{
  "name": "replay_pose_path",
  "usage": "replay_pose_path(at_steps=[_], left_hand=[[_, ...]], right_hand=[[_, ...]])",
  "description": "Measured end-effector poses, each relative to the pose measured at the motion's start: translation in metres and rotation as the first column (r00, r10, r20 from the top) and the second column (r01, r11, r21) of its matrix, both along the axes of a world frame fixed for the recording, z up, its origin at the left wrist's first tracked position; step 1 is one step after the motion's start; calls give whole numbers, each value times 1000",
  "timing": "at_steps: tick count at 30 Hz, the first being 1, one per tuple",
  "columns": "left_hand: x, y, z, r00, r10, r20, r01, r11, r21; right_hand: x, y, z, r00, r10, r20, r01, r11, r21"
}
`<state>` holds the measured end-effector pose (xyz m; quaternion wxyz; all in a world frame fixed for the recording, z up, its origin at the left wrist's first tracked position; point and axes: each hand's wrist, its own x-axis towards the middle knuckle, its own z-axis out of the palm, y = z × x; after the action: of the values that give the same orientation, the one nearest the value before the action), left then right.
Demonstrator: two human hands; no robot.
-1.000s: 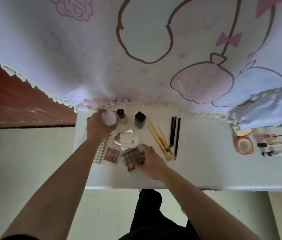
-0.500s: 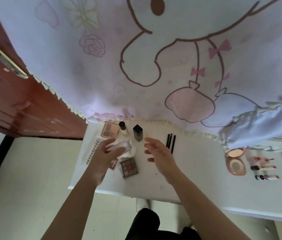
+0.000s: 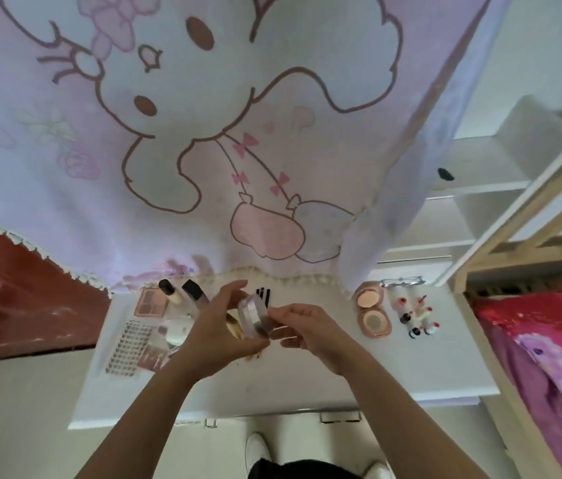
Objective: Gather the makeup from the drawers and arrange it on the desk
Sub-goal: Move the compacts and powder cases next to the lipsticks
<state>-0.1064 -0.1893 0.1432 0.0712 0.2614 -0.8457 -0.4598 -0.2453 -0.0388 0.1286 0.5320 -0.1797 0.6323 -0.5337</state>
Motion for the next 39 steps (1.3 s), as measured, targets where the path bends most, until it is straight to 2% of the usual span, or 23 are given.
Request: replay_pose_path(at_steps=[6, 10, 14, 20, 21, 23, 25, 27, 31, 36, 39], left_hand=[[-31, 32, 7, 991, -135, 1, 134, 990, -37], [-37, 40, -2, 987, -126, -98, 139, 981, 132], [-43, 50, -6, 983, -133, -129, 144, 986, 83], [-47, 55, -9, 977, -176, -119, 189, 975, 115], [-46, 52, -10, 980, -176, -97, 190, 967, 167], [-43, 45, -11, 987, -152, -50, 159, 905, 395], [-39, 38, -11, 998, -63, 20, 35, 764, 644], [-40, 35, -8, 994, 5, 110, -87, 650, 755], [-48, 38, 0, 992, -100, 75, 5, 630, 777], [-52, 37, -2, 997, -71, 14, 35, 644, 764], [-52, 37, -6, 998, -55, 18, 25, 690, 723]], right_hand=[[-25, 38, 9, 999, -23, -32, 23, 1000, 15], [-34, 49, 5, 995, -89, -49, 89, 996, 9], [-37, 56, 5, 997, -71, -39, 71, 997, 10], [-41, 60, 5, 994, -31, -104, 33, 999, 24], [-41, 60, 4, 992, -37, -118, 40, 999, 23], [-43, 59, 2, 989, -63, -137, 63, 998, 1], [-46, 58, 2, 981, -72, -183, 68, 997, -29], [-47, 55, 4, 966, -57, -253, 46, 998, -49], [-47, 47, 9, 916, 11, -400, -36, 998, -56], [-45, 41, 13, 835, 48, -548, -97, 993, -61], [-42, 41, 10, 786, 44, -617, -107, 992, -66]])
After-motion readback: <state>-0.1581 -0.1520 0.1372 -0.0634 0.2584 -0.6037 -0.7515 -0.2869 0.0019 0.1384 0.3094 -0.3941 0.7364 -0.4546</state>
